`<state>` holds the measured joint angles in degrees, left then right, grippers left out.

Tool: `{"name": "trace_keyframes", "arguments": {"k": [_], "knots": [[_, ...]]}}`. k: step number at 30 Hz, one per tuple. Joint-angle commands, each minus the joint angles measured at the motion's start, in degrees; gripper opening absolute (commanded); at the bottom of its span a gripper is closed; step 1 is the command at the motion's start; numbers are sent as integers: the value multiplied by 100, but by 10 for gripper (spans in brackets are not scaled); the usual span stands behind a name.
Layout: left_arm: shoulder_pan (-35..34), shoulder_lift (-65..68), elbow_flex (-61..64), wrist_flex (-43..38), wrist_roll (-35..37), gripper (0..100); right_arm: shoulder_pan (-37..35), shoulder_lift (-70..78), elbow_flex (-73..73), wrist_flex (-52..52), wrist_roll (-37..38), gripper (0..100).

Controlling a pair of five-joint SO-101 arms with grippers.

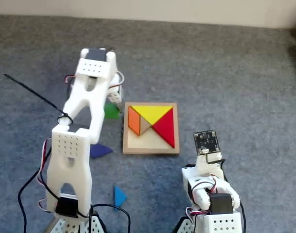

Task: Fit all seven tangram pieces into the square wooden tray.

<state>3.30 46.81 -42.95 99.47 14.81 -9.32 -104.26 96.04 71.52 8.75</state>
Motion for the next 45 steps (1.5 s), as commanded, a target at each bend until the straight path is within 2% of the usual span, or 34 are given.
{"name": "trace_keyframes", "arguments": {"k": [1, 8, 18, 23, 30, 37, 45], "knots": [[462, -611, -145, 97, -26, 129, 66, -189, 822, 57, -26, 17], [1349, -1314, 919, 44, -360, 129, 66, -189, 822, 57, -26, 17], [2114, -1613, 2580, -1556, -879, 130, 66, -189, 822, 57, -26, 17], [2281, -1604, 2774, -1864, -1178, 133, 66, -189, 822, 57, -26, 17], [2273, -1587, 2730, -1829, -1231, 139, 66, -189, 822, 57, -26, 17], [2264, -1622, 2730, -1811, -1204, 242, 66, -189, 822, 57, -26, 17], [2369, -1631, 2158, -1002, -1204, 242, 66, -189, 822, 57, -26, 17]]}}
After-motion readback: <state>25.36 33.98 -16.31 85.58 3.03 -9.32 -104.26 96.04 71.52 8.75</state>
